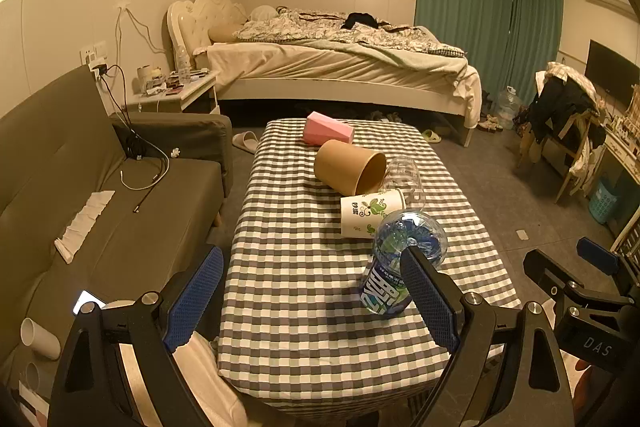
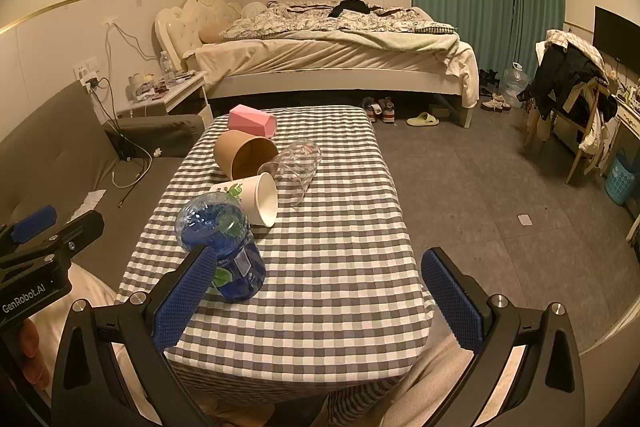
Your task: Flip cup upside down
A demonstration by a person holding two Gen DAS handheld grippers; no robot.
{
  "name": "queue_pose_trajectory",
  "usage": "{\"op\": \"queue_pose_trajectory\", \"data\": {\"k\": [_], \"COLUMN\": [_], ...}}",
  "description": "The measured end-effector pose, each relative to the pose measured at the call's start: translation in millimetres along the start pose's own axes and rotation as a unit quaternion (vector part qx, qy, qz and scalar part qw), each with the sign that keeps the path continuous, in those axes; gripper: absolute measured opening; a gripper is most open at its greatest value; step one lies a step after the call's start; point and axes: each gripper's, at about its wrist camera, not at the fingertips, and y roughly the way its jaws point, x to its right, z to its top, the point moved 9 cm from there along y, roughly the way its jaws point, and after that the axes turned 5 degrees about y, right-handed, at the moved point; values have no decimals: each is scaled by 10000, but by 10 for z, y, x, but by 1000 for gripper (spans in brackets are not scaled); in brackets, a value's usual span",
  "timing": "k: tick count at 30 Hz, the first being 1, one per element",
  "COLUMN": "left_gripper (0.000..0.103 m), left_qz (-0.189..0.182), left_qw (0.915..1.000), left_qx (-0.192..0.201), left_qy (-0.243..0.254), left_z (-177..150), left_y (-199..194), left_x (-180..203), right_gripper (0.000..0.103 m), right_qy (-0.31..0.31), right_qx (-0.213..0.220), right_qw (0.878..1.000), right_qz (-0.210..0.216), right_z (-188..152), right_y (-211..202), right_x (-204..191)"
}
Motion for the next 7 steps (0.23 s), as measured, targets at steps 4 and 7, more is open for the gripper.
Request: {"op": "queue_pose_trajectory", "data": {"k": [4,7], "left_gripper": [93,93], "left_qz": [-4,4], "left_qw": [10000,10000], "left_qx": [2,8], "left_qy": [-17,-32], "left_z": [-2,-22], "left_y": [5,11], "left_x": [-8,-20], "right_gripper": [103,103], "right_qy": [-1,-1], "right_qx": [-2,-5], "right_qw": [10000,10000], "right_qz": [-1,-3], "right_z": [-9,-8], "right_y": [3,4], "right_x": [3,1]}}
